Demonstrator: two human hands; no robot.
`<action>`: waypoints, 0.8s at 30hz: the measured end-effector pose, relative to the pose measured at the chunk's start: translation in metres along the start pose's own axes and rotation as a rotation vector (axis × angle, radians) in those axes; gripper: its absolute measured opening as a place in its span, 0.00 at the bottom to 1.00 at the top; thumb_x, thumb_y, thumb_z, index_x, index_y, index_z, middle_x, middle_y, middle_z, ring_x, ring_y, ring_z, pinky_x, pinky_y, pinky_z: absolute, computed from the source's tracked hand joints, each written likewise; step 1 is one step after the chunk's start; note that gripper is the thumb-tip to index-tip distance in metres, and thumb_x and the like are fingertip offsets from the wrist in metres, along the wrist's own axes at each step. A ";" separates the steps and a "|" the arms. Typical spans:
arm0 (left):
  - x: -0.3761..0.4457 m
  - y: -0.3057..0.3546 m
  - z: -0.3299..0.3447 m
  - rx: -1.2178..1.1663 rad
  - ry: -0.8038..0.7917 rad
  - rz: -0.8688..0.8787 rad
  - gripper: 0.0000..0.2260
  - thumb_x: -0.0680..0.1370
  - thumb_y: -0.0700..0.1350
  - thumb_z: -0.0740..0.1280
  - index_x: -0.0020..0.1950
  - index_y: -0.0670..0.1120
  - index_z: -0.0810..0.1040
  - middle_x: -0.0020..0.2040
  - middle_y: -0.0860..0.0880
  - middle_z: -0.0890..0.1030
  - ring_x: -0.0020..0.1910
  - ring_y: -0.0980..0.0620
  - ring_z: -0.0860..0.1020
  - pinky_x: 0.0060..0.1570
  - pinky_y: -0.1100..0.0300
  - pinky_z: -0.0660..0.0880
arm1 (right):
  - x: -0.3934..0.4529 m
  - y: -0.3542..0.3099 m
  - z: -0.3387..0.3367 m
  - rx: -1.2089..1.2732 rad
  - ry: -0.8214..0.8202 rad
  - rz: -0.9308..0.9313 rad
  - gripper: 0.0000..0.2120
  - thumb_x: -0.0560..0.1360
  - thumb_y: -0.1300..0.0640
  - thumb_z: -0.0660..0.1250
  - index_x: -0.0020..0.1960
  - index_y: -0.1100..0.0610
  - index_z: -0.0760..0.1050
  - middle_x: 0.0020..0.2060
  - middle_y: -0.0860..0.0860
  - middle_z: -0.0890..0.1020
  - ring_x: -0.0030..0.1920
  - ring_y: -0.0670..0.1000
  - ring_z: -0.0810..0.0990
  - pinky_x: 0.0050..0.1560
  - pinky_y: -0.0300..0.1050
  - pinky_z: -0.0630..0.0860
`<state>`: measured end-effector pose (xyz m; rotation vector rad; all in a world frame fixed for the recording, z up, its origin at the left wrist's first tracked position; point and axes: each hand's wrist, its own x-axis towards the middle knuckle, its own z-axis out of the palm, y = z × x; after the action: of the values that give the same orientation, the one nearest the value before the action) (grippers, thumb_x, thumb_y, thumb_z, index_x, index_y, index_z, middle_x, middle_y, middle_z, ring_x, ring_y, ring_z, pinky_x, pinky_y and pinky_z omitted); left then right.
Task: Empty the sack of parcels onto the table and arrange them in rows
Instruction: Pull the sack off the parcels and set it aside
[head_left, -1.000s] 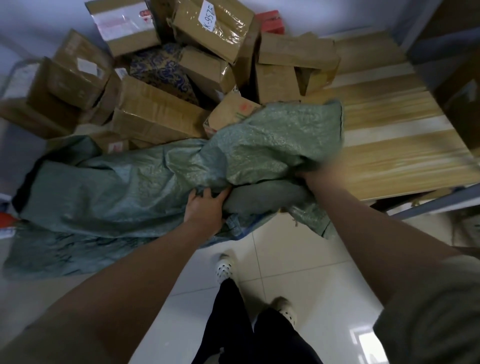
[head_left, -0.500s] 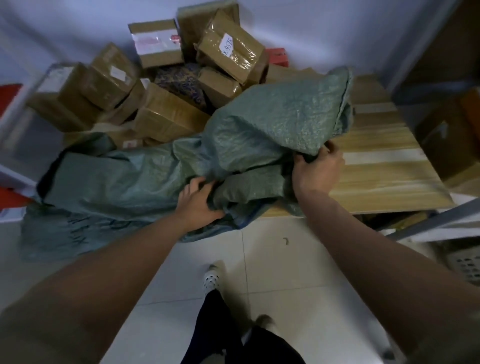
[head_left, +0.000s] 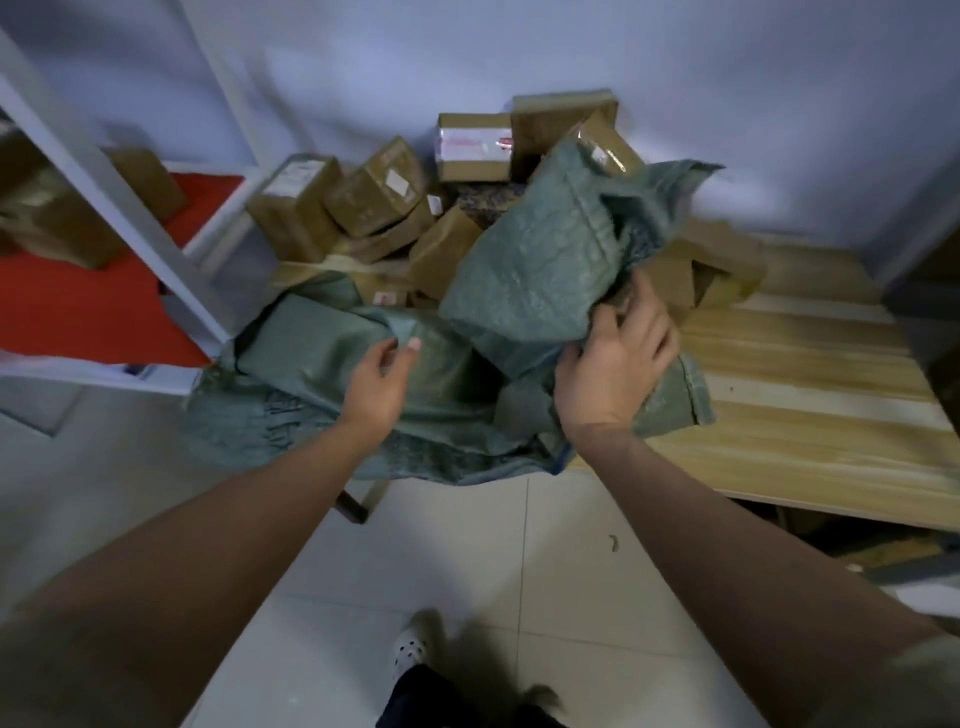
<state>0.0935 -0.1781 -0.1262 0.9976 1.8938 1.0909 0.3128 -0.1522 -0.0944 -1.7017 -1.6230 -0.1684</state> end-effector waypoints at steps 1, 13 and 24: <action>0.002 0.002 -0.008 -0.043 0.025 -0.002 0.31 0.77 0.65 0.62 0.73 0.46 0.70 0.67 0.47 0.76 0.64 0.46 0.76 0.68 0.47 0.70 | -0.005 -0.012 0.005 -0.011 -0.060 -0.061 0.11 0.66 0.58 0.72 0.48 0.59 0.78 0.73 0.59 0.69 0.72 0.61 0.67 0.72 0.62 0.60; 0.036 0.014 -0.090 0.502 0.329 0.532 0.42 0.69 0.72 0.65 0.78 0.58 0.56 0.77 0.47 0.56 0.74 0.42 0.62 0.69 0.42 0.66 | -0.047 -0.131 0.092 -0.277 -1.137 -0.490 0.40 0.73 0.32 0.63 0.79 0.46 0.54 0.81 0.54 0.46 0.79 0.64 0.47 0.69 0.80 0.42; 0.111 -0.043 -0.099 1.528 -0.418 0.425 0.42 0.72 0.72 0.61 0.80 0.60 0.47 0.81 0.50 0.43 0.78 0.39 0.49 0.76 0.39 0.47 | -0.050 -0.046 0.076 0.130 -0.595 -0.103 0.25 0.79 0.47 0.53 0.71 0.58 0.71 0.66 0.59 0.74 0.67 0.60 0.71 0.68 0.56 0.70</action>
<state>-0.0516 -0.1297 -0.1500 2.2326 1.9902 -0.6613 0.2316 -0.1513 -0.1565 -1.6568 -2.0941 0.4264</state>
